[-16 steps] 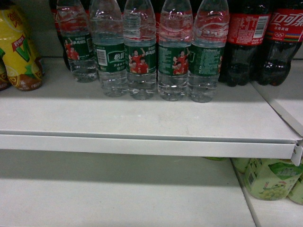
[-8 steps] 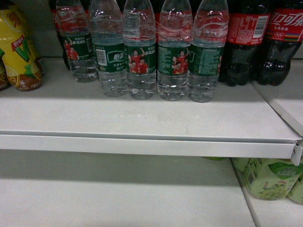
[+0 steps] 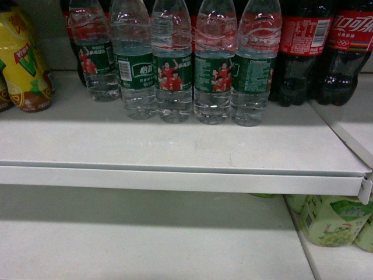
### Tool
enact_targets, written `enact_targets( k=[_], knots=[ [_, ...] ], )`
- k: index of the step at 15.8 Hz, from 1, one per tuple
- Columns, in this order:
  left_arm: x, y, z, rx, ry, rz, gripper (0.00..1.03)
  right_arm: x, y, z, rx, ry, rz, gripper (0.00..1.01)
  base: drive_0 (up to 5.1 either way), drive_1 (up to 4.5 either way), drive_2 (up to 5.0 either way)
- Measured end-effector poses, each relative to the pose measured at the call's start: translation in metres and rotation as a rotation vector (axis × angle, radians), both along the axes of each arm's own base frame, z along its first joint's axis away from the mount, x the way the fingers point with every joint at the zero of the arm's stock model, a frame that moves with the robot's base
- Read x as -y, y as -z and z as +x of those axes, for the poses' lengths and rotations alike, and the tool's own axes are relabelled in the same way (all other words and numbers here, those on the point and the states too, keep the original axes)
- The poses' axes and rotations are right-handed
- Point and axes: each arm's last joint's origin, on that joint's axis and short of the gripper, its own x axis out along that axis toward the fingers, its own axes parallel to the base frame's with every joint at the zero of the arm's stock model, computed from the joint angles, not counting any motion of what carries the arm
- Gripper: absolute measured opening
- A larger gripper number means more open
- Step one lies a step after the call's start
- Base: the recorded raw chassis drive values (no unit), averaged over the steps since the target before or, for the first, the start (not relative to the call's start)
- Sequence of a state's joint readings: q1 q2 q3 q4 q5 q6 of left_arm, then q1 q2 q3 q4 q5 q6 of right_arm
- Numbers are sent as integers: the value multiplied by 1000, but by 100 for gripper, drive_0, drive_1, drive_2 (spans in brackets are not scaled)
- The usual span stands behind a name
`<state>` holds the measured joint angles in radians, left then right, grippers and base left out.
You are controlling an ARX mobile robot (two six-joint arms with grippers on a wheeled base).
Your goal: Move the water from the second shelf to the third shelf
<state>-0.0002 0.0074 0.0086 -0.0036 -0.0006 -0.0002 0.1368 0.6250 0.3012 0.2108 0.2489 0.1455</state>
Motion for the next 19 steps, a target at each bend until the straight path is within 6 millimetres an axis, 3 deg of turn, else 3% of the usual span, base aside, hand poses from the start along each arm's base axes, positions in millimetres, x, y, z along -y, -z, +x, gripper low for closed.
enact_targets(
  k=[19],
  knots=[
    [0, 0, 0, -2, 2, 0, 98, 0, 0, -1, 4, -2, 1, 43, 0, 0, 0]
  ],
)
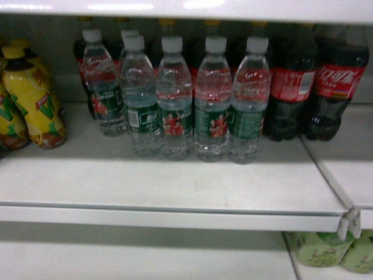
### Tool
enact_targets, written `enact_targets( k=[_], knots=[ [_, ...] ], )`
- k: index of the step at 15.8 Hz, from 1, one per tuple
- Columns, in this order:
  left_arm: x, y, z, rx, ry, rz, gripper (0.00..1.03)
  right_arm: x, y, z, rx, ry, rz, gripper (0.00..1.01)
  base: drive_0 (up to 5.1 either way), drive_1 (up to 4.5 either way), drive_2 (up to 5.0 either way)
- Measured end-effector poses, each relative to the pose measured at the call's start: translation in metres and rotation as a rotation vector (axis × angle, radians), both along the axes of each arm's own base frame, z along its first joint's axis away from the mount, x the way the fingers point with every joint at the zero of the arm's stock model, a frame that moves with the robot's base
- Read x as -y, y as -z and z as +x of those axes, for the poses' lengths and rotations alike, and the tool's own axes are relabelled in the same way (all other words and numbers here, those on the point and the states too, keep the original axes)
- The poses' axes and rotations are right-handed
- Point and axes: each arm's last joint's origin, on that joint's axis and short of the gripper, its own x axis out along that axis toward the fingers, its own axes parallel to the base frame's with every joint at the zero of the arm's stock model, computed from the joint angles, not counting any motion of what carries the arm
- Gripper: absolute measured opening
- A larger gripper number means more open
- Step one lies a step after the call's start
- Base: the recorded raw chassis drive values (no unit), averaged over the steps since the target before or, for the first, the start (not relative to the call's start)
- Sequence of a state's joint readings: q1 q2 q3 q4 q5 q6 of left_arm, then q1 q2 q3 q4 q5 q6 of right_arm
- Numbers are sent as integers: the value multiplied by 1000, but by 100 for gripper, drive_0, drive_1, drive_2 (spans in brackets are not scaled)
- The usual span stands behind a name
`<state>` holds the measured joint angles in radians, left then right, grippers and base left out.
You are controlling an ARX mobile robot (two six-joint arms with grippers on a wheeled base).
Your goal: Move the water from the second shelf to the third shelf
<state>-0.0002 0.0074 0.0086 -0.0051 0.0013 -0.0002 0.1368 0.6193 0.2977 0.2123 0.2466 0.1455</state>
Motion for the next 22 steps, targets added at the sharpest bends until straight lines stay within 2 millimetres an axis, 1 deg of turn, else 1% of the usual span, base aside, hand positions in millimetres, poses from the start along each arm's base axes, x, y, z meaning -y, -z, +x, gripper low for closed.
enact_targets(
  k=[22],
  knots=[
    [0, 0, 0, 3, -2, 0, 98, 0, -1, 0, 2, 0, 0, 43, 0, 0, 0]
  ],
)
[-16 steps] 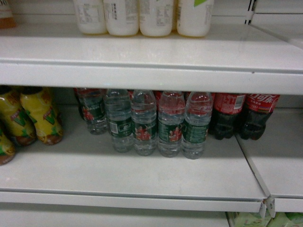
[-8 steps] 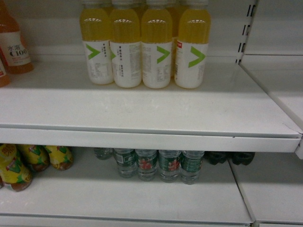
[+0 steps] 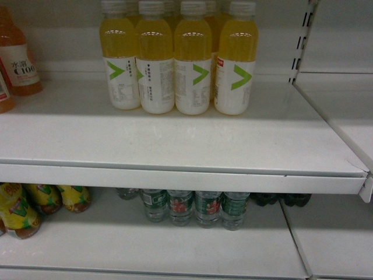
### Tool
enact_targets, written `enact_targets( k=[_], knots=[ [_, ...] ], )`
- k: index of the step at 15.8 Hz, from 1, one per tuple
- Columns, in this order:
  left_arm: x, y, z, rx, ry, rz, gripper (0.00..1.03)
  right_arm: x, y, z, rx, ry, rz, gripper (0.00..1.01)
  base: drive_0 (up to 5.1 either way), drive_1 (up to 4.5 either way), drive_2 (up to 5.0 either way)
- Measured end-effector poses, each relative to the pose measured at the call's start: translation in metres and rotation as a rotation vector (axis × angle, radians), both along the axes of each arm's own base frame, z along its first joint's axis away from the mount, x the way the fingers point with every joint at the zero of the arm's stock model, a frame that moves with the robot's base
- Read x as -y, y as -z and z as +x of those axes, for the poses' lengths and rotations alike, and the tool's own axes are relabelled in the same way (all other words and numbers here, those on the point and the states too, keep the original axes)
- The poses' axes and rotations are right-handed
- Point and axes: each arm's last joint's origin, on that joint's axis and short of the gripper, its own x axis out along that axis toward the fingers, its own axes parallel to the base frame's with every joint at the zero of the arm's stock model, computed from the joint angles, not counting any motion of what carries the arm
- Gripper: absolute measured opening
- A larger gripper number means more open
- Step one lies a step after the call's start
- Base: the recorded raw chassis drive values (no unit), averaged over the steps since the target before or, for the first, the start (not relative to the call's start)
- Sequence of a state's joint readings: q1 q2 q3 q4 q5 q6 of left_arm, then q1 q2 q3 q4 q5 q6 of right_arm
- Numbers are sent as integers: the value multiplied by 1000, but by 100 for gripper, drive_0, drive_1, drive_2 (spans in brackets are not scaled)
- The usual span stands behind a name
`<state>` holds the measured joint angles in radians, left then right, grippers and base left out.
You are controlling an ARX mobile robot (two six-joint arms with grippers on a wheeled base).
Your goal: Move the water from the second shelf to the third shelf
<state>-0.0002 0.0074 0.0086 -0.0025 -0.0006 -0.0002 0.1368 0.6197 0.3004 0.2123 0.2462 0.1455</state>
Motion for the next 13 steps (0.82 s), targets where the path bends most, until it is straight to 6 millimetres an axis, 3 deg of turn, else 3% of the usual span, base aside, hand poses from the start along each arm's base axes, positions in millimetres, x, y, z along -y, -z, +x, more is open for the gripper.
enact_targets(
  k=[4, 13],
  knots=[
    [0, 0, 0, -1, 0, 0, 98, 0, 0, 0, 0, 0, 0, 43, 0, 0, 0],
    [0, 0, 0, 0, 0, 0, 98, 0, 1, 0, -2, 5, -1, 43, -456, 211, 270]
  ],
)
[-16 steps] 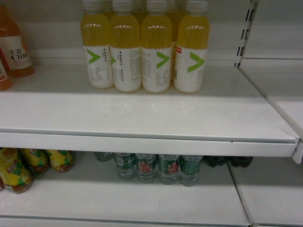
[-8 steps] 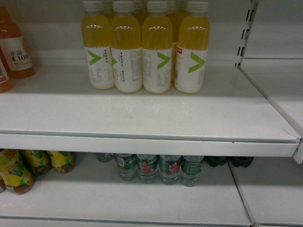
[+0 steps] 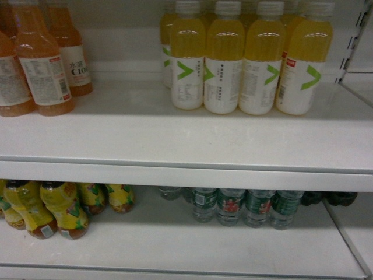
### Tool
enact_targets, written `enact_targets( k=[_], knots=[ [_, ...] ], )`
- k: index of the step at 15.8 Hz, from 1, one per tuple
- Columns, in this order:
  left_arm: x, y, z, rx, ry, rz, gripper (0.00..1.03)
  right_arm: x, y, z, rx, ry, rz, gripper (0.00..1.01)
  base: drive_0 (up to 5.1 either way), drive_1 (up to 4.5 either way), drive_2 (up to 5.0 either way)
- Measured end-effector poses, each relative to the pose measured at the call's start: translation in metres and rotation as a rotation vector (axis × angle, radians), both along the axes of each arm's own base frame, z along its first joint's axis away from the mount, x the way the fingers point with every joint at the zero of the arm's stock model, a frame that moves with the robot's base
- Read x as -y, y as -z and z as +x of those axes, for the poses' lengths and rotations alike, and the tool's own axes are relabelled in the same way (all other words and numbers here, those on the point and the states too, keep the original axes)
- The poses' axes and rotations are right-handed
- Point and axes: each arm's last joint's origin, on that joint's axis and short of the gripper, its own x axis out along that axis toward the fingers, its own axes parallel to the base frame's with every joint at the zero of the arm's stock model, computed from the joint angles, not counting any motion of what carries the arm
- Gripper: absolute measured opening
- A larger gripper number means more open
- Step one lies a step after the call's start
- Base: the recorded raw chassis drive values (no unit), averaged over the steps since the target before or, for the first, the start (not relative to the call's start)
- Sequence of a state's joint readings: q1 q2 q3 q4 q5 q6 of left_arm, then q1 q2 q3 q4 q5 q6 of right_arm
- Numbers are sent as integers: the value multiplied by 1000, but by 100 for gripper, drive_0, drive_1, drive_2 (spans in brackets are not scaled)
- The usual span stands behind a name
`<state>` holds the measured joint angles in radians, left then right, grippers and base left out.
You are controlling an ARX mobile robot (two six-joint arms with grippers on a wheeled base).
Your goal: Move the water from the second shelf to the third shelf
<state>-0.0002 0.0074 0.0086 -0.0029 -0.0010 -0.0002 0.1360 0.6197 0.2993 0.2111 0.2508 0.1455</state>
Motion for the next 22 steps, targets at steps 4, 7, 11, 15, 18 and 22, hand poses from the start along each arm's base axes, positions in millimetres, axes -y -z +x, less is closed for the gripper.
enact_targets(
  k=[4, 7, 11, 15, 18, 22],
  knots=[
    [0, 0, 0, -1, 0, 0, 98, 0, 0, 0, 2, -5, 1, 43, -475, 242, 242],
    [0, 0, 0, -1, 0, 0, 98, 0, 0, 0, -2, -4, 0, 43, -477, 239, 239],
    [0, 0, 0, 0, 0, 0, 98, 0, 0, 0, 3, -6, 1, 43, -481, 233, 233],
    [0, 0, 0, -1, 0, 0, 98, 0, 1, 0, -4, -5, 0, 43, -478, 240, 240],
    [0, 0, 0, 0, 0, 0, 98, 0, 0, 0, 0, -5, 0, 43, -482, 242, 242],
    [0, 0, 0, 0, 0, 0, 98, 0, 0, 0, 1, -5, 1, 43, -492, 237, 237]
  ],
)
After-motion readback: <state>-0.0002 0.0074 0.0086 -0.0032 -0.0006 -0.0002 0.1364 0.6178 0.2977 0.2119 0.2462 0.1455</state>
